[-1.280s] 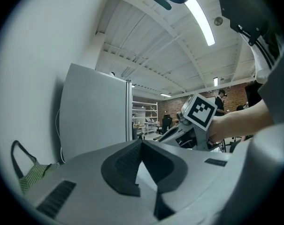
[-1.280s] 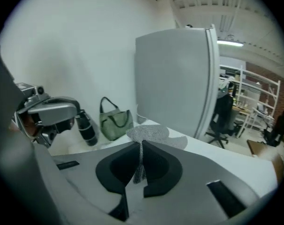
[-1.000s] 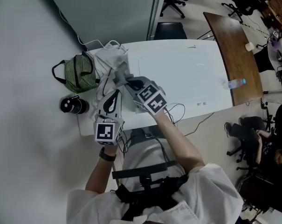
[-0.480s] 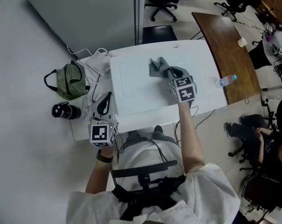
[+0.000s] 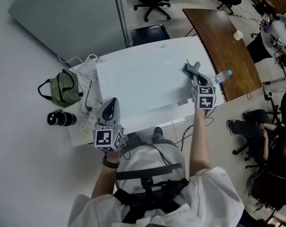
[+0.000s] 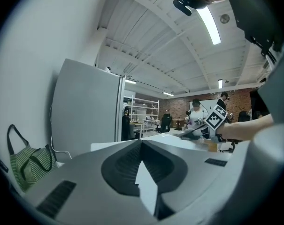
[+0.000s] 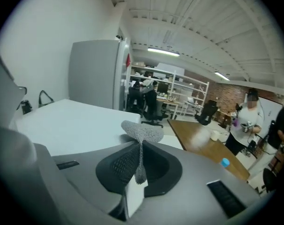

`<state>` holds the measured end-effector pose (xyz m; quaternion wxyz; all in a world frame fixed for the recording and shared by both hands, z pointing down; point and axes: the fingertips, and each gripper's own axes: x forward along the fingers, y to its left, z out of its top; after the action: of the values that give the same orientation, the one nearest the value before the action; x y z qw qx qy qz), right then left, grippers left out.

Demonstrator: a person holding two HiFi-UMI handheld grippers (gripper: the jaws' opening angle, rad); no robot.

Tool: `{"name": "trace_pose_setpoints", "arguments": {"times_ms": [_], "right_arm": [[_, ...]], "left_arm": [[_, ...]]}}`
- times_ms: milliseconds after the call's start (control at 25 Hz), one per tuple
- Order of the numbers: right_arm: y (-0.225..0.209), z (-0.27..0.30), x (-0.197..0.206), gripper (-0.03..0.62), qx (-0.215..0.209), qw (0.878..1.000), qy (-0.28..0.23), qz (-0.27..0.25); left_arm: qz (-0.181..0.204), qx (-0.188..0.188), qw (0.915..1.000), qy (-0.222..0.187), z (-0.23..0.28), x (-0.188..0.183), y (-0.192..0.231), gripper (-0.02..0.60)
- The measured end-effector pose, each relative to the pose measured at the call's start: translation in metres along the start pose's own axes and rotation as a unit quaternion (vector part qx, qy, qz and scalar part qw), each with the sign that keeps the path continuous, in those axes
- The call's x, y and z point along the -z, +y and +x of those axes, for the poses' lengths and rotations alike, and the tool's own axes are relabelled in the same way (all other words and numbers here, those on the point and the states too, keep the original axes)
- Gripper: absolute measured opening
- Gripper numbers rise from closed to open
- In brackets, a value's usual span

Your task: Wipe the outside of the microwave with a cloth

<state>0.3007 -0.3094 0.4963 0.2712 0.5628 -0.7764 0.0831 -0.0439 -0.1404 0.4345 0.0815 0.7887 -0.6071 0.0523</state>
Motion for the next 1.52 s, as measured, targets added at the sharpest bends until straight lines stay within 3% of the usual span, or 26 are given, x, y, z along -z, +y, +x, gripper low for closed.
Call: {"name": "trace_pose_setpoints", "arguments": {"times_ms": [120, 240, 360, 480, 720, 800, 880, 1000, 1120, 1240, 1400, 1520], "right_arm": [[0.085, 0.004, -0.015, 0.02, -0.073, 0.996, 0.0, -0.05], [0.191, -0.004, -0.035, 0.02, -0.165, 0.982, -0.012, -0.093], [0.3, -0.019, -0.047, 0.02, -0.272, 0.955, -0.025, -0.114], [0.386, -0.043, -0.055, 0.02, -0.352, 0.926, -0.039, -0.132], [0.482, -0.094, -0.056, 0.02, -0.471, 0.867, -0.06, -0.152], [0.483, -0.099, -0.051, 0.02, -0.48, 0.861, -0.059, -0.159], [0.463, -0.092, -0.05, 0.02, -0.456, 0.872, -0.061, -0.169], [0.4, -0.072, -0.045, 0.02, -0.388, 0.902, -0.063, -0.176], [0.302, -0.048, -0.025, 0.02, -0.298, 0.943, -0.039, -0.14], [0.197, -0.038, -0.001, 0.02, -0.207, 0.974, -0.028, -0.086], [0.072, -0.042, 0.034, 0.02, -0.086, 0.995, -0.012, -0.039], [0.029, -0.051, 0.044, 0.02, -0.043, 0.999, -0.002, -0.021]], "left_arm": [[-0.002, -0.013, 0.9999, 0.006, -0.013, 0.005, 0.019, 0.028], [0.0, -0.021, 0.9997, 0.01, -0.028, 0.011, 0.034, 0.028], [-0.009, -0.028, 0.9995, 0.007, -0.039, 0.017, 0.049, 0.028], [-0.013, -0.038, 0.9992, 0.008, -0.052, 0.023, 0.061, 0.028], [0.006, -0.045, 0.9988, 0.017, -0.066, 0.027, 0.069, 0.028], [0.002, -0.048, 0.9987, 0.016, -0.069, 0.026, 0.069, 0.028], [0.001, -0.053, 0.9985, 0.016, -0.068, 0.024, 0.066, 0.028], [0.007, -0.038, 0.9992, 0.009, -0.056, 0.019, 0.051, 0.028], [0.006, -0.021, 0.9997, -0.005, -0.038, 0.014, 0.033, 0.028], [-0.027, -0.02, 0.9993, -0.018, -0.017, -0.006, 0.027, 0.028], [0.01, -0.02, 0.9991, -0.036, 0.042, -0.051, 0.026, 0.028], [0.027, 0.005, 0.9996, -0.002, 0.066, -0.054, 0.01, 0.028]]}}
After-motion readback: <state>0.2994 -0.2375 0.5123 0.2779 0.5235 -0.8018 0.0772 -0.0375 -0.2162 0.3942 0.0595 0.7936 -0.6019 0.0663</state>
